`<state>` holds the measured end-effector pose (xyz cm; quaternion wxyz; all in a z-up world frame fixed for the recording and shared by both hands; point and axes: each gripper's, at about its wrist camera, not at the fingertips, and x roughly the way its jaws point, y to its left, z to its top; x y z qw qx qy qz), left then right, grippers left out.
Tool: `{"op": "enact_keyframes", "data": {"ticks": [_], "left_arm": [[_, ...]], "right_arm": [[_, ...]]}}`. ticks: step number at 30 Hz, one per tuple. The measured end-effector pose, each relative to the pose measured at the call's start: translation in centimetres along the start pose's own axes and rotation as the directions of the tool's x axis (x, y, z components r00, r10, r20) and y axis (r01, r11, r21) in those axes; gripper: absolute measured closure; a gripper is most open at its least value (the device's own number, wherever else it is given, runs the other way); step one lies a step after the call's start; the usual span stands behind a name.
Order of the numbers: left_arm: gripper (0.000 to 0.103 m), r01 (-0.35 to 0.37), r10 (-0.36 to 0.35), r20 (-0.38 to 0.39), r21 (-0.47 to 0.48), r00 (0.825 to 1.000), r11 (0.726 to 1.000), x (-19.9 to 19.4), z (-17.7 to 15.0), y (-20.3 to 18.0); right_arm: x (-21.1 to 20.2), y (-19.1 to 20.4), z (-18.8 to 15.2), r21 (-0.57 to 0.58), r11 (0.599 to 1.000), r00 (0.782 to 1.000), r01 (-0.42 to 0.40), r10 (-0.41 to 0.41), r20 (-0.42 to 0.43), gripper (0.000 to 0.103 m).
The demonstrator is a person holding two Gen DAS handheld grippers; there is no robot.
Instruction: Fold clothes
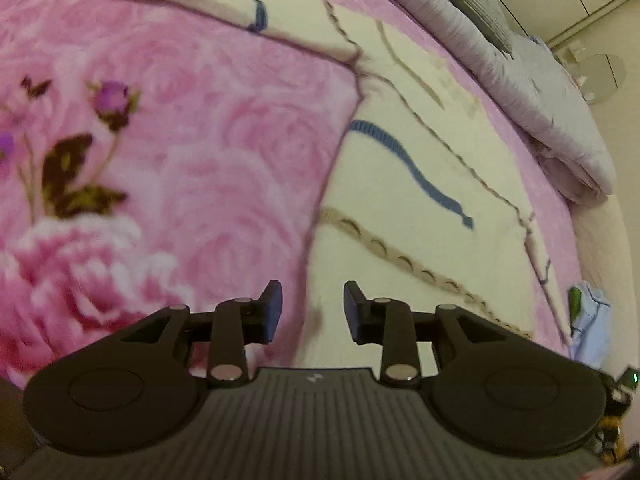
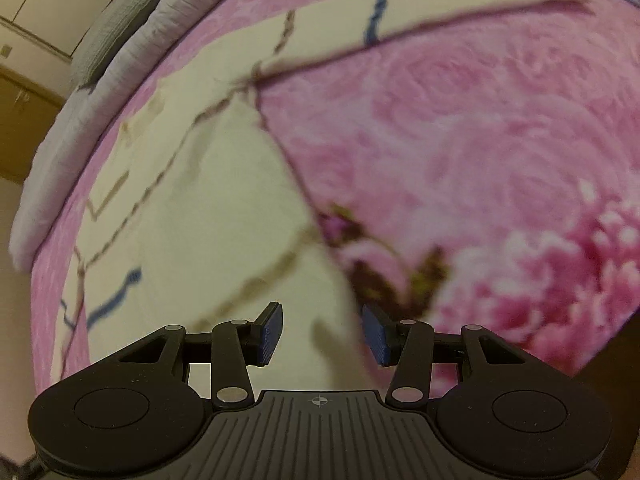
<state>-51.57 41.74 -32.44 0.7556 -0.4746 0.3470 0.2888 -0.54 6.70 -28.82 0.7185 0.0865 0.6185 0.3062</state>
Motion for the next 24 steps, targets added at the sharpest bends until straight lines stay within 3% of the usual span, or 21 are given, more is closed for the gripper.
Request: {"op": "enact_keyframes", "data": {"ticks": [4,7,9,14,15,16,18,19,20,21,24], "left_arm": [[0.073,0.045,-0.045,0.008,0.005,0.999,0.999,0.7,-2.6,-0.1],[0.073,0.081,-0.082,0.03,0.025,0.996,0.996,1.2,-3.9,0.3],[0.07,0.119,-0.121,0.049,0.025,0.992,0.993,1.3,-4.6,1.1],[0.066,0.263,-0.266,0.109,0.034,0.958,0.964,2.0,-6.1,2.3],[0.067,0.294,-0.298,0.1,0.053,0.949,0.954,2.3,-6.3,2.1],[0.067,0.312,-0.319,0.087,0.08,0.944,0.947,2.6,-6.6,1.7],[0.076,0.287,-0.295,0.086,0.09,0.952,0.954,3.0,-6.6,1.1],[0.091,0.272,-0.28,0.087,0.092,0.956,0.958,3.2,-6.7,0.8],[0.096,0.248,-0.257,0.091,0.1,0.962,0.964,3.0,-6.5,0.4],[0.096,0.221,-0.232,0.095,0.109,0.968,0.969,2.7,-6.3,0.0],[0.096,0.206,-0.246,0.162,0.232,0.956,0.951,-0.2,-7.2,-1.9]], "right_arm": [[-0.6,-3.6,-0.8,0.066,0.99,0.992,-0.122,0.123,-0.011,0.055],[0.0,-5.3,-1.5,0.1,0.962,0.966,-0.255,0.258,-0.017,0.055],[1.0,-5.5,-2.3,0.085,0.952,0.955,-0.293,0.296,-0.029,0.055],[1.8,-6.1,-4.0,0.032,0.925,0.925,-0.379,0.378,0.027,0.056],[1.8,-6.2,-4.3,0.025,0.919,0.919,-0.394,0.393,0.037,0.075],[1.9,-6.1,-4.5,0.012,0.919,0.918,-0.394,0.394,0.036,0.088],[2.3,-5.6,-4.8,-0.027,0.931,0.931,-0.363,0.364,0.037,0.092],[2.4,-5.5,-4.8,-0.033,0.935,0.935,-0.352,0.353,0.042,0.093],[2.3,-5.4,-4.7,-0.002,0.94,0.939,-0.341,0.341,0.047,0.094],[1.6,-5.3,-4.6,-0.007,0.943,0.941,-0.333,0.332,0.06,0.095],[-1.0,-4.8,-4.2,-0.054,0.95,0.945,-0.306,0.31,0.108,0.096]]}}
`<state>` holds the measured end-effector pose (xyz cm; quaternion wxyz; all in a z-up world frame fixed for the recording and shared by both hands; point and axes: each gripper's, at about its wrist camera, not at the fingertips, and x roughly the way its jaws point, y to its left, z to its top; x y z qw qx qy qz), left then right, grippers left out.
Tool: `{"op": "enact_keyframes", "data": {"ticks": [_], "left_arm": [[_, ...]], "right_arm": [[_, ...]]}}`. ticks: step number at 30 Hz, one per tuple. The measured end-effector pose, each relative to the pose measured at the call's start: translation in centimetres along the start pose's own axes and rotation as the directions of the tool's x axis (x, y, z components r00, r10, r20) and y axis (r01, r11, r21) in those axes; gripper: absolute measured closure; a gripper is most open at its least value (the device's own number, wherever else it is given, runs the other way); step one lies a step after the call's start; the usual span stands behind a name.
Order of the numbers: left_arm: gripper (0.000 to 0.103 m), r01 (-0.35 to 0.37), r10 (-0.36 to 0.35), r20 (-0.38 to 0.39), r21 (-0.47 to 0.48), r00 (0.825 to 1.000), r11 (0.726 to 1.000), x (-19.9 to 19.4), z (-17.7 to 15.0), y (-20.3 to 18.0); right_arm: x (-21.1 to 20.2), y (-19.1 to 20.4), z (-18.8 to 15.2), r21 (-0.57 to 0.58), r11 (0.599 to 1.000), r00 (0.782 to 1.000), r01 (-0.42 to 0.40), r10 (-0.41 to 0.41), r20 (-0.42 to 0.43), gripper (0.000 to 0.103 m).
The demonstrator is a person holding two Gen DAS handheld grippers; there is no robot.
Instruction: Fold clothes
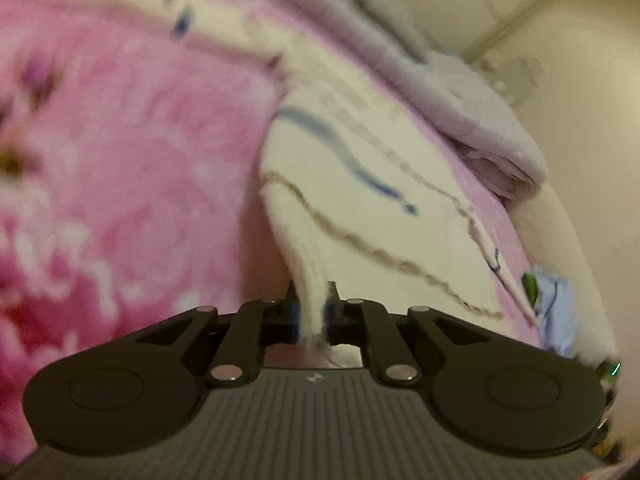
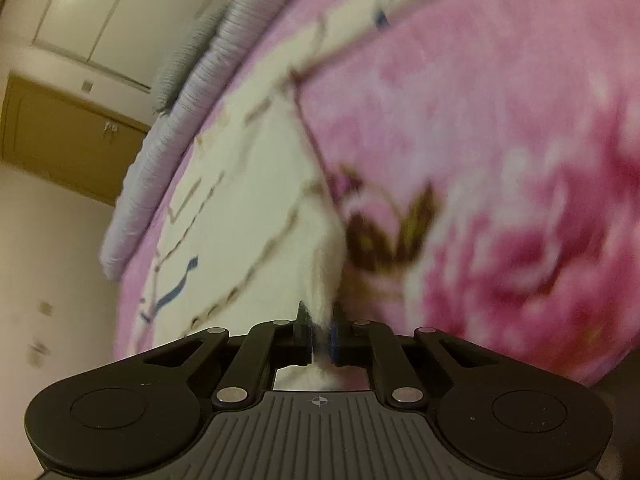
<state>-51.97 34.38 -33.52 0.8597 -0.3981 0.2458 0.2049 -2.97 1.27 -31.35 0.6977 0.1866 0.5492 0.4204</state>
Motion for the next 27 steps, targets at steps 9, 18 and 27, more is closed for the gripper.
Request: {"op": "enact_keyframes", "data": {"ticks": [9,18,27], "left_arm": [[0.096,-0.112,0.112,-0.007,-0.005,0.994,0.994,-0.2,-6.2,-0.7],[0.095,-0.205,0.207,-0.017,0.074,0.978,0.976,-1.7,-6.6,-2.4],[0.075,-0.312,0.304,0.072,0.235,0.95,0.92,-3.1,-5.5,-7.2]], "right_arm": [[-1.4,-1.6,-2.7,-0.051,0.988,0.988,0.145,-0.143,0.055,0.097],[-2.4,1.5,-2.6,-0.192,0.943,0.961,0.272,-0.256,0.101,0.096],[-3.7,7.6,-5.7,-0.416,0.829,0.915,0.373,-0.255,0.312,0.096]]}}
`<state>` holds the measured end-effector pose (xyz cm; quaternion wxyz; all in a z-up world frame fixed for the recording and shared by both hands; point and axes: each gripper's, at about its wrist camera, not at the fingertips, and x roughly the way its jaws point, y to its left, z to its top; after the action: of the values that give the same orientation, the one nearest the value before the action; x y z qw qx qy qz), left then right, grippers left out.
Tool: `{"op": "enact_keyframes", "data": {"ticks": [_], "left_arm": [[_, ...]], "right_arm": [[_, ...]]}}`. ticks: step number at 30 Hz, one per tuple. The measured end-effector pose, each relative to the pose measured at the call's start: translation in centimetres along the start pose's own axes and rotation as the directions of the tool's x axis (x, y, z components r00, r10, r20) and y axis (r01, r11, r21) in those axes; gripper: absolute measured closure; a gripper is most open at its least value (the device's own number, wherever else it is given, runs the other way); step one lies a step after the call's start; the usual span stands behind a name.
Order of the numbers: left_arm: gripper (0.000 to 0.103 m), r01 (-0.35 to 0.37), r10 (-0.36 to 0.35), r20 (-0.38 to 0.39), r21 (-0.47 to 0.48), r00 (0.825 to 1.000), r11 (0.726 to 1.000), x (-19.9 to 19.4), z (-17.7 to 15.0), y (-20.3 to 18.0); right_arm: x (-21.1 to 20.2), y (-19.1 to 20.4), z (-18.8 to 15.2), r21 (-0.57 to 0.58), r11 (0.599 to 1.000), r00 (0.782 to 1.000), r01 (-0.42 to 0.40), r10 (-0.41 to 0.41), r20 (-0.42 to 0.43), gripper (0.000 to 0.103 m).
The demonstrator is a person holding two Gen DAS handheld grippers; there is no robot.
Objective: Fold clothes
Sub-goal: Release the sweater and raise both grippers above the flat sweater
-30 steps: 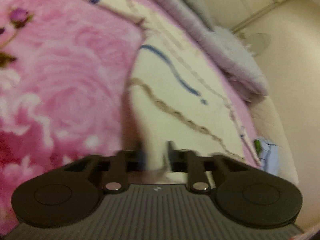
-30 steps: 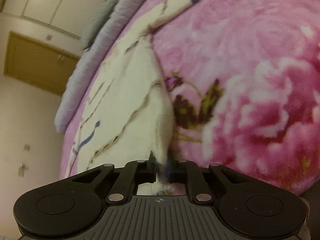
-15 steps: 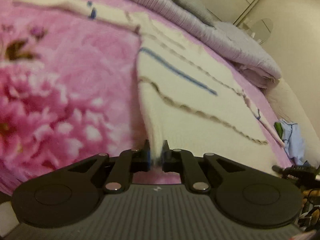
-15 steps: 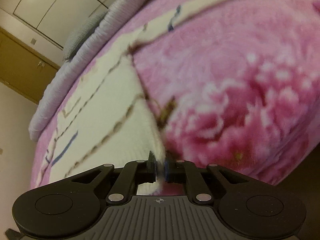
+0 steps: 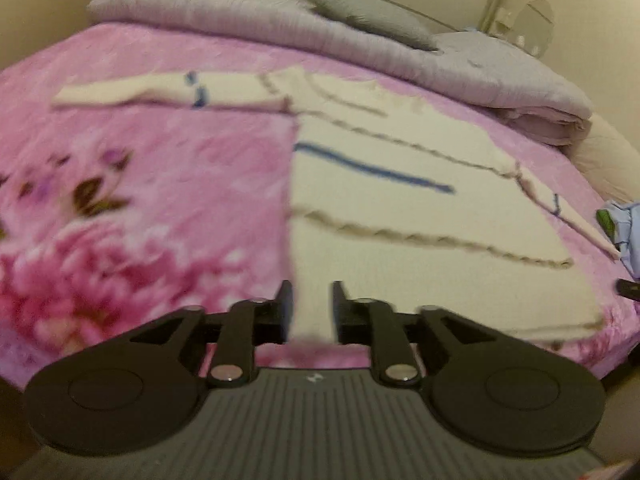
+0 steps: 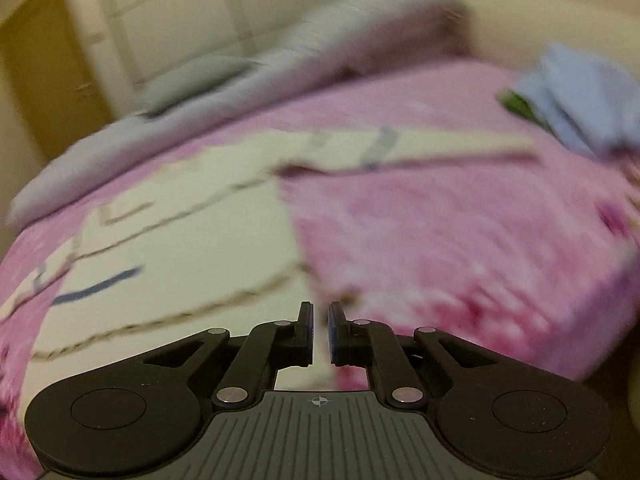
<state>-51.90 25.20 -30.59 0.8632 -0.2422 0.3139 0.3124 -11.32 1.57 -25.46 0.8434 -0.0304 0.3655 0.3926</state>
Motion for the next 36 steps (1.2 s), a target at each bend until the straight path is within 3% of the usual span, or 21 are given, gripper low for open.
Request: {"op": "enact_keyframes", "data": {"ticks": [2,5,7,9,11,12,16,20,36], "left_arm": [[0.073,-0.017,0.018,-0.044,0.027,0.999,0.999,1.7,0.1,-1.6],[0.073,-0.085,0.088,-0.146,0.03,0.985,0.996,4.3,-1.0,-3.2],[0.072,-0.133,0.142,-0.129,0.073,0.982,0.988,3.6,-1.9,-4.6],[0.072,-0.138,0.149,-0.156,0.078,0.976,0.987,2.9,-2.1,-5.7],[0.072,-0.109,0.119,-0.145,0.074,0.982,0.991,1.4,-2.2,-6.9],[0.072,-0.108,0.119,-0.127,0.086,0.985,0.99,0.6,-2.0,-7.6],[0.071,-0.106,0.113,-0.049,0.128,0.992,0.986,-2.8,-1.3,-9.7],[0.07,-0.133,0.135,-0.001,0.153,0.991,0.979,-5.3,-1.2,-10.8],[0.066,-0.117,0.102,0.08,0.214,0.992,0.97,-12.5,-2.4,-12.5]], "right_arm": [[1.8,1.3,-0.9,-0.044,0.999,0.999,0.003,-0.005,-0.042,0.096],[4.7,2.3,-3.0,-0.088,0.994,0.986,0.065,-0.078,-0.148,0.096],[4.1,2.5,-4.2,-0.11,0.989,0.986,0.096,-0.11,-0.128,0.096],[3.3,2.9,-4.5,-0.095,0.99,0.975,0.108,-0.124,-0.183,0.071],[2.5,3.2,-4.7,-0.05,0.994,0.97,0.092,-0.101,-0.223,0.048],[1.4,3.7,-4.6,-0.043,0.997,0.976,0.069,-0.076,-0.202,0.045],[-3.2,6.3,-3.1,-0.073,0.997,0.998,0.001,-0.005,-0.065,0.044],[-6.2,8.4,-1.6,-0.108,0.994,1.0,0.005,-0.004,0.013,0.044],[-15.6,5.9,-2.8,-0.048,0.996,0.996,0.07,-0.067,0.055,0.044]]}}
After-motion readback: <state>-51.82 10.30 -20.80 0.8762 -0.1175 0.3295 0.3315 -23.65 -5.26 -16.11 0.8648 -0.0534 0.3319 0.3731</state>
